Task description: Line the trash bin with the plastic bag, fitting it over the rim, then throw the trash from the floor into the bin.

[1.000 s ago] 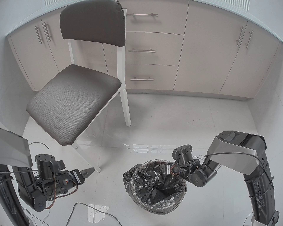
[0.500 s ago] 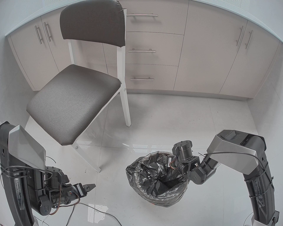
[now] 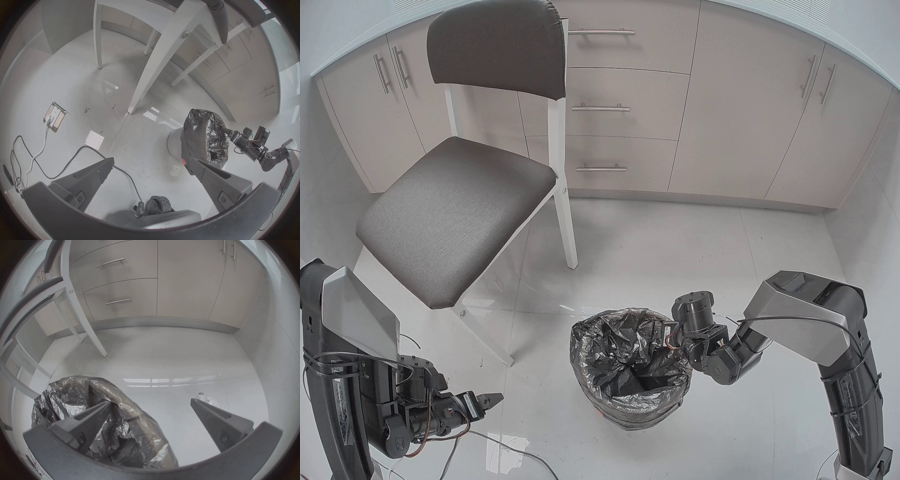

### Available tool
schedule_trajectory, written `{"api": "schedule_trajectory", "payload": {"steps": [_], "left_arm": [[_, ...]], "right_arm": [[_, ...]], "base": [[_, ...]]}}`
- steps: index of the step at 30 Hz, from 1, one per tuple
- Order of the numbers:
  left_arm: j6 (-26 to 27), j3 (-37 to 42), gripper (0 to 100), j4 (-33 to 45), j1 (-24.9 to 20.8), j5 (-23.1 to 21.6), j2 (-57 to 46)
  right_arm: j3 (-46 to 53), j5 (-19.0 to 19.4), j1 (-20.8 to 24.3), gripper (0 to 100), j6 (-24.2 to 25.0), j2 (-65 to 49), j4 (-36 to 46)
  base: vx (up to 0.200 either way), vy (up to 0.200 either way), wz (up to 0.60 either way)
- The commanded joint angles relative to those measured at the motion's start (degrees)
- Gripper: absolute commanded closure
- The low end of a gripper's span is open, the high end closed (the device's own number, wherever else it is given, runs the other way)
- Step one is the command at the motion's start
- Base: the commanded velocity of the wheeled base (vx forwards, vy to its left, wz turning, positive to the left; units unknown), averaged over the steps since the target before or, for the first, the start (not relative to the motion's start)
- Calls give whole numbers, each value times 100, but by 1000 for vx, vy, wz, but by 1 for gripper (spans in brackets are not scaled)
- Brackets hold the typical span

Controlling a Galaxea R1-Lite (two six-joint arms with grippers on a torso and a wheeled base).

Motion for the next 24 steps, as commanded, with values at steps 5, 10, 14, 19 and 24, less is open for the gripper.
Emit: {"api": "schedule_trajectory", "payload": {"steps": [5,10,14,19,24], "left_arm": [[1,99,0,-1,-1,0,29],[10,99,0,-1,-1,0,29],[10,99,0,-1,-1,0,29],[10,99,0,-1,-1,9,29],[10,99,0,-1,-10,9,29]], "right_arm": [[159,98,49,0,-1,-151,-3],[388,406,260,0,-19,-160,-3],[484,643,313,0,-19,-151,6],[440,687,427,0,-27,7,50],[256,661,366,0,-27,209,85]], "base": [[0,0,0],[0,0,0],[0,0,0],[0,0,0],[0,0,0]]}}
